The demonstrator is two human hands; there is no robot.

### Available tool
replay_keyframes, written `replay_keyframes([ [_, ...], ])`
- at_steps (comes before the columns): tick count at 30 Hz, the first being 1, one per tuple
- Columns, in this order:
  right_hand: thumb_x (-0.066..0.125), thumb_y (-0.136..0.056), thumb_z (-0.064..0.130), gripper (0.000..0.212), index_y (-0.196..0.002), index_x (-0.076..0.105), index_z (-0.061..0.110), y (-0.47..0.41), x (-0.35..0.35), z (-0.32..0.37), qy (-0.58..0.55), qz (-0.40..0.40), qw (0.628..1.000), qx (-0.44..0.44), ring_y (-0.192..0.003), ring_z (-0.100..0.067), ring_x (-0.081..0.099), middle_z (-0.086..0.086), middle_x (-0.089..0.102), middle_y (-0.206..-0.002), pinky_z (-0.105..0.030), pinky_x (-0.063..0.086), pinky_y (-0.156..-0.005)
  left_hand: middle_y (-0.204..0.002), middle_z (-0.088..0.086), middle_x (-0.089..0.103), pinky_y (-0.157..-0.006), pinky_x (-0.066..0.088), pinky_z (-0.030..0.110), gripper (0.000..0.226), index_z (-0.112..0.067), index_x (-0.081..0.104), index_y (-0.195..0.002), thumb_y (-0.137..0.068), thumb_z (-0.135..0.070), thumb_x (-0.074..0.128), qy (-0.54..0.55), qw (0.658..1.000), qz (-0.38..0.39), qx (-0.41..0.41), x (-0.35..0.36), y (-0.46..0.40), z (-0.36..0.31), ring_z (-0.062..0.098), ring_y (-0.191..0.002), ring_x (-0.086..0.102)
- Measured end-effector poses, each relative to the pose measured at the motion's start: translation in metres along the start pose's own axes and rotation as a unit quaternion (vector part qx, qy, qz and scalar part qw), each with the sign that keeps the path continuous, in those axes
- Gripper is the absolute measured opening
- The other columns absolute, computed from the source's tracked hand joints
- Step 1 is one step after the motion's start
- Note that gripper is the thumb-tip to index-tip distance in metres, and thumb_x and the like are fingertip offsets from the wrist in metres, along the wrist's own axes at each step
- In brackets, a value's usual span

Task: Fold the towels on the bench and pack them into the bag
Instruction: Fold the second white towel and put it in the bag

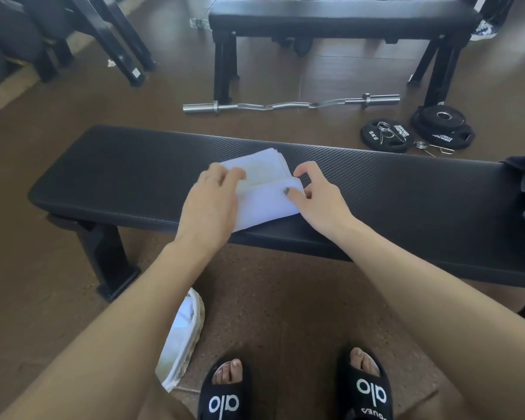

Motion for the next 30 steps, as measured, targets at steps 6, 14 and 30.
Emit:
replay_keyframes([
  [6,0.049,-0.100,0.033,0.018,-0.115,0.052,0.024,-0.005,-0.002,0.000,0.121,-0.012,0.990,-0.070,-0.083,-0.024,0.052,-0.001,0.054,-0.086,-0.043,0.048,-0.079,-0.127,-0.001,0.051,-0.069,0.043,0.034,0.029,-0.018,0.055,-0.125,-0.097,-0.019,0.049,-0.002,0.993,0.060,0.100,-0.002,0.007,-0.013,0.021,-0.099,0.051],
  [14,0.043,-0.083,0.010,0.044,-0.118,0.069,0.015,0.005,-0.004,0.001,0.215,-0.015,0.936,-0.279,-0.128,-0.023,0.053,0.000,0.060,-0.139,-0.040,0.040,-0.107,-0.140,0.006,0.042,-0.082,0.057,0.037,0.067,-0.018,0.044,-0.137,-0.078,-0.022,0.075,-0.071,0.976,0.090,0.187,0.021,0.018,0.008,0.027,-0.118,0.048],
  [30,0.070,-0.084,0.025,0.028,-0.110,0.068,0.035,-0.014,-0.010,-0.005,-0.055,0.047,0.995,-0.070,-0.102,-0.004,0.064,0.018,0.071,-0.105,-0.026,0.050,-0.090,-0.081,0.000,0.057,-0.062,0.039,0.034,0.028,-0.028,0.042,-0.120,-0.096,-0.020,0.054,0.206,0.973,0.108,-0.001,0.005,-0.003,0.038,0.017,-0.066,0.051],
])
Point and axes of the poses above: each hand's wrist, its own y-axis away from the middle knuckle, its own x-axis out of the palm, z = x × y, the point moved 4 cm from there along -y, towards the middle knuckle
